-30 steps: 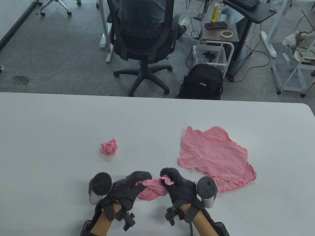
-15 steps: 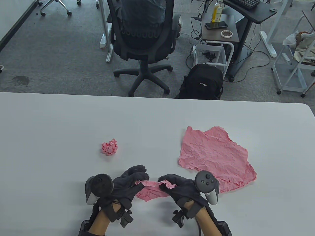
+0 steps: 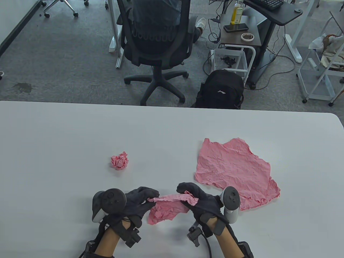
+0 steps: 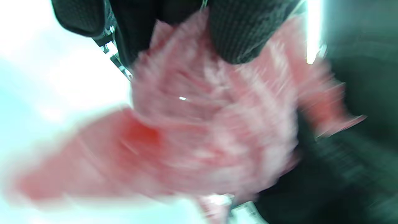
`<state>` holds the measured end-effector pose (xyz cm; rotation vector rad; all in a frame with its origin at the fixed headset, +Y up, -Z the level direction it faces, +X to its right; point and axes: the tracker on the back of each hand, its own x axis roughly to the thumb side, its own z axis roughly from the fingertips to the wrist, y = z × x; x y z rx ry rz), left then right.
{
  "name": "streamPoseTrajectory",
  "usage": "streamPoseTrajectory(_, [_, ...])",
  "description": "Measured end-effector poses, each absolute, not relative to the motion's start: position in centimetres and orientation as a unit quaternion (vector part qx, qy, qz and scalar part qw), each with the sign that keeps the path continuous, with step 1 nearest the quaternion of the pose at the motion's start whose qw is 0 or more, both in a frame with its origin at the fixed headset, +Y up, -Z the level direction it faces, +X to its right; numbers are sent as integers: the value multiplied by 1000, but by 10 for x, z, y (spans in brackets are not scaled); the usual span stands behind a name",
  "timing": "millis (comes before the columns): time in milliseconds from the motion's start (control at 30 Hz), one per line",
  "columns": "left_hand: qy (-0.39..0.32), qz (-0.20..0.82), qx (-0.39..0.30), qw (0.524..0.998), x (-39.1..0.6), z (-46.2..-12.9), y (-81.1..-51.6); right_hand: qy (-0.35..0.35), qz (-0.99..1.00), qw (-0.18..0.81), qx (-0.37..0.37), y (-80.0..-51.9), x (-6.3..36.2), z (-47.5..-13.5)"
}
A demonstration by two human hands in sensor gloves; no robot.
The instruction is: Flatten crumpled papers and stack
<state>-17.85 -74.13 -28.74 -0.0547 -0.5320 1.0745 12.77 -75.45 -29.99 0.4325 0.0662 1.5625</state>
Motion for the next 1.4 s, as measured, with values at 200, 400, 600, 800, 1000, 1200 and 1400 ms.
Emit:
streamPoseTrajectory(200, [-240,567,-44,787,-178,-288,-742,-30,748,644,154,-751,141,-299])
streamPoseTrajectory(400, [-210,381,41,899,-184,-283,-731,-82,773,586,228,-735,146,-297])
streamPoseTrajectory(600, [-242,598,-30,764,-190,-289,-743,-31,680,683,264,-736,145,-301])
streamPoseTrajectory(800, [-269,589,-75,759,-184,-291,-745,-36,639,733,231,-737,146,-301])
streamPoseTrajectory(1000, [-341,524,-198,755,-170,-287,-746,-78,723,659,194,-737,157,-303])
streamPoseTrajectory(1200, [-276,392,-134,867,-178,-288,-740,-123,791,573,178,-730,164,-301])
streamPoseTrajectory(1400, [-256,610,-105,742,-203,-294,-744,5,735,640,225,-739,172,-313])
